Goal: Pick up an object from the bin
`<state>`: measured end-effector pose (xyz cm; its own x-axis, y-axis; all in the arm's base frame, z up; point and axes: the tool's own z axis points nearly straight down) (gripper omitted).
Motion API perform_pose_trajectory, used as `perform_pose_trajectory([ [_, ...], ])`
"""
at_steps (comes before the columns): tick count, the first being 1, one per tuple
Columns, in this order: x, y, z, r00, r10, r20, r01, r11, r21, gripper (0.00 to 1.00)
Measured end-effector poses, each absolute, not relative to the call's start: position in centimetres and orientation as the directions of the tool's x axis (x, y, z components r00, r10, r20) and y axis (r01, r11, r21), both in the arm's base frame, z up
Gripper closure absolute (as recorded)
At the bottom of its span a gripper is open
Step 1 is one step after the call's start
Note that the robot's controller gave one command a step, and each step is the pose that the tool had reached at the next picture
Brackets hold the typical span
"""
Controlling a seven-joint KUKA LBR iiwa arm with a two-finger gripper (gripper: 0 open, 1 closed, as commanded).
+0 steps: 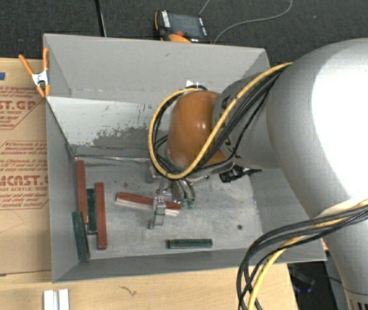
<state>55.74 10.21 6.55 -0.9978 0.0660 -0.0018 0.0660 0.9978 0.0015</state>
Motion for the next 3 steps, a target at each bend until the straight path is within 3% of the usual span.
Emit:
perform_pose_trajectory([
  [1, 55.8, 10.3, 6.6, -0.998, 0.066, -0.002, 0.066, 0.998, 0.002, 0.0],
  [2, 55.8, 10.3, 6.7, -0.998, 0.066, -0.002, 0.066, 0.998, 0.002, 1.0],
  [3, 56.0, 10.4, 11.5, -0.998, 0.065, -0.005, 0.065, 0.998, 0.003, 1.0],
])
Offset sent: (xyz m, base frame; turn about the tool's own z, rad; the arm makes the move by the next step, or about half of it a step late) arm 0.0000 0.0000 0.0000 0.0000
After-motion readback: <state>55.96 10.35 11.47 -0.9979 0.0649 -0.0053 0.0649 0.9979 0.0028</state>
